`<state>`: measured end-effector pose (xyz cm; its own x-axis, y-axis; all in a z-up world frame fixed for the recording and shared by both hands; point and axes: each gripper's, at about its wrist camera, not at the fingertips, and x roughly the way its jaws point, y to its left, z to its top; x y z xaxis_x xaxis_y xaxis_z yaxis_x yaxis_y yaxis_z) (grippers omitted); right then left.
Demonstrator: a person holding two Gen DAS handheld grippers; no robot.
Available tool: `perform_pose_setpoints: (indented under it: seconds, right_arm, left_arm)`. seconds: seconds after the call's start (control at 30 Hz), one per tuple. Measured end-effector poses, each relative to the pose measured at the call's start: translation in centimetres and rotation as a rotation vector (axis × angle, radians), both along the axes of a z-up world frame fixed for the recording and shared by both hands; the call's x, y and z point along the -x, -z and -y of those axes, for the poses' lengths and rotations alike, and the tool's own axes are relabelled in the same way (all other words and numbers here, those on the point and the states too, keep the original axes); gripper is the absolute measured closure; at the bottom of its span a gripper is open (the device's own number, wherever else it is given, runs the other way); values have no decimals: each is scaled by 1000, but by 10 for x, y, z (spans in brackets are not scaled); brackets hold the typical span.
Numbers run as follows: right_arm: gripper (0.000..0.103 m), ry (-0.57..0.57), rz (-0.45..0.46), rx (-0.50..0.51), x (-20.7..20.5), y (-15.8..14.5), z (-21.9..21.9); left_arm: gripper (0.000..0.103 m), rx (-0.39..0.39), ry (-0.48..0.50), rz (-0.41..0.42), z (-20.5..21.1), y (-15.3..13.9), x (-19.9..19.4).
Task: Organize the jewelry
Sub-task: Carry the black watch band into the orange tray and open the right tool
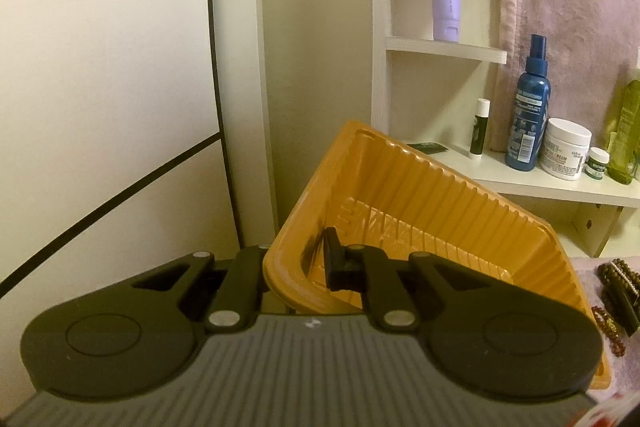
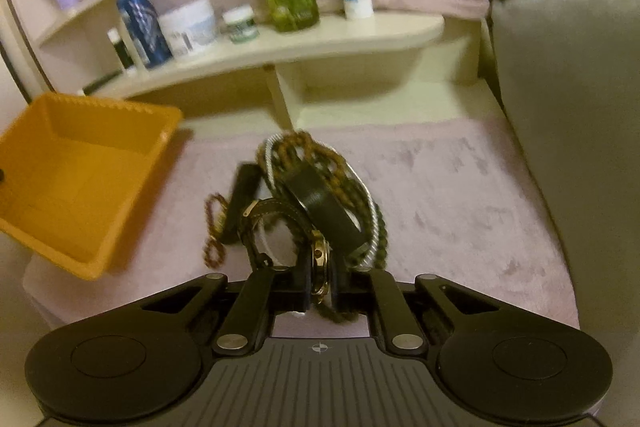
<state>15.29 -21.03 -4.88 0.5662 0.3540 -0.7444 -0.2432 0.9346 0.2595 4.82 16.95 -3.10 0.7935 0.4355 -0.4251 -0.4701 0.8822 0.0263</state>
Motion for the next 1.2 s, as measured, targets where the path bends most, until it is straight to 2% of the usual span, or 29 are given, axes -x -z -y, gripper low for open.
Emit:
perform_pose_setpoints:
  seconds: [0.2,0.37,0.6,1.0,1.2]
  right_arm:
    - [94,-81,41,-86,-8,-32,-33]
    - [94,-188,51,-132,-16,-40,-80]
    - [94,-293,8,-130,-25,-23,-135]
    - [94,-370,-44,-60,-31,13,-178]
    - [94,-398,-31,4,-35,16,-195]
  left_arm:
    - [92,0,5,-7,0,-1,-1]
    - [93,4,10,-6,1,-2,0]
    - [93,10,13,-7,-1,-1,1]
    - [93,11,14,-16,-1,-2,-1]
    - [93,1,10,-25,0,-2,-2]
